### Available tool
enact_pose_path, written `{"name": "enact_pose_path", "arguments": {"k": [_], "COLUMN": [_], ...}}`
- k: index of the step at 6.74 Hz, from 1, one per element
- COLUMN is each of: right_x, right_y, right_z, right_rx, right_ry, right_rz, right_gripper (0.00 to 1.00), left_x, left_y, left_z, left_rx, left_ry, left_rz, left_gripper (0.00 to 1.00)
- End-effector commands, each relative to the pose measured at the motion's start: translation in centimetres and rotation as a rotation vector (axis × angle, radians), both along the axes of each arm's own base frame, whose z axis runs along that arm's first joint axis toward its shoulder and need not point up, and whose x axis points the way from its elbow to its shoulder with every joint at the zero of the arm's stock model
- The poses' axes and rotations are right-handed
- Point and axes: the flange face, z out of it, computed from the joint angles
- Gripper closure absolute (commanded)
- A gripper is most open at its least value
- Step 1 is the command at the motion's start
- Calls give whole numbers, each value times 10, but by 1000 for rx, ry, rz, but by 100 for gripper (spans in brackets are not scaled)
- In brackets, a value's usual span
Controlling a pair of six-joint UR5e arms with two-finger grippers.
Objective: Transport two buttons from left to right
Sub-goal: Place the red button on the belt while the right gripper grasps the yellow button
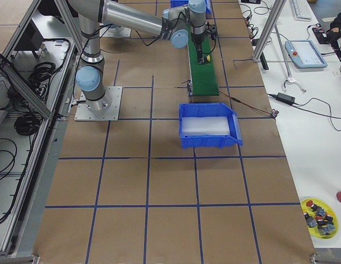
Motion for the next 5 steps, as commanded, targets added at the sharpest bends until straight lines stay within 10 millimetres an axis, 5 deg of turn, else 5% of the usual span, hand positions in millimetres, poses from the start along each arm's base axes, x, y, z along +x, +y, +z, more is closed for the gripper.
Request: {"name": "enact_pose_path", "arguments": {"k": [1, 5], "right_x": [0, 2], "right_y": [-6, -28], "right_z": [-11, -46], "right_rx": [15, 63], "right_ry": [0, 5], "right_rz": [-3, -3], "right_gripper": [0, 0], "left_x": [-28, -40], "left_y": [29, 36], "left_z": [30, 33], "left_rx": [2, 15], "left_ry": [-1, 5], "left_rz": [-15, 2], "left_gripper": [0, 0]}}
